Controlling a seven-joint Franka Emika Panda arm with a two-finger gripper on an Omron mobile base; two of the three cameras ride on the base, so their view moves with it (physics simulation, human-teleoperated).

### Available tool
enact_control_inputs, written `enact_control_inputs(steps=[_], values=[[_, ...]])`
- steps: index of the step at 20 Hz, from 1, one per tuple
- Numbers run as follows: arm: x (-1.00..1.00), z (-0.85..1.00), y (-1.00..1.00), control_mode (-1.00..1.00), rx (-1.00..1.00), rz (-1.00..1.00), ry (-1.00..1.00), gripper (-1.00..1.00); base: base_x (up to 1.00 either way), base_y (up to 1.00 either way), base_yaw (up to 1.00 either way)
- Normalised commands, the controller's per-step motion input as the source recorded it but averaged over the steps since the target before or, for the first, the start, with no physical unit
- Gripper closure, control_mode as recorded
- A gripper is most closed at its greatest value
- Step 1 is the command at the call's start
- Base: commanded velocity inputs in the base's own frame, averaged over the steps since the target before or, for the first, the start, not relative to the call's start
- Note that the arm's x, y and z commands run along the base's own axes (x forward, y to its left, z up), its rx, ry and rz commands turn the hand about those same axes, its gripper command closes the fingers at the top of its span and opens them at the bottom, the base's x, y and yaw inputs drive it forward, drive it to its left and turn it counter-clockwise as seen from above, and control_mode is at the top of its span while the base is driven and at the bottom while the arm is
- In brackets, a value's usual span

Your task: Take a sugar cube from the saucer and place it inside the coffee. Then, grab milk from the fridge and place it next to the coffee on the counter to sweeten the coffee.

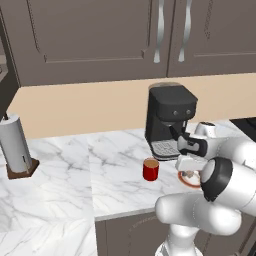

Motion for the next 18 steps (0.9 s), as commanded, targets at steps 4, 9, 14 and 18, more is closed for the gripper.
enact_control_inputs(steps=[4,9,14,18], values=[[0.01,-0.14,0.0,-1.0,-0.03,0.0,-0.03,-1.0,0.0,0.0,0.0],[0.06,-0.08,0.0,-1.0,-0.01,0.0,-0.04,-1.0,0.0,0.0,0.0],[-0.01,-0.08,0.01,-1.0,0.0,0.0,0.0,1.0,0.0,0.0,0.0],[0.0,0.0,0.08,-1.0,0.0,0.0,-0.01,1.0,0.0,0.0,0.0]])
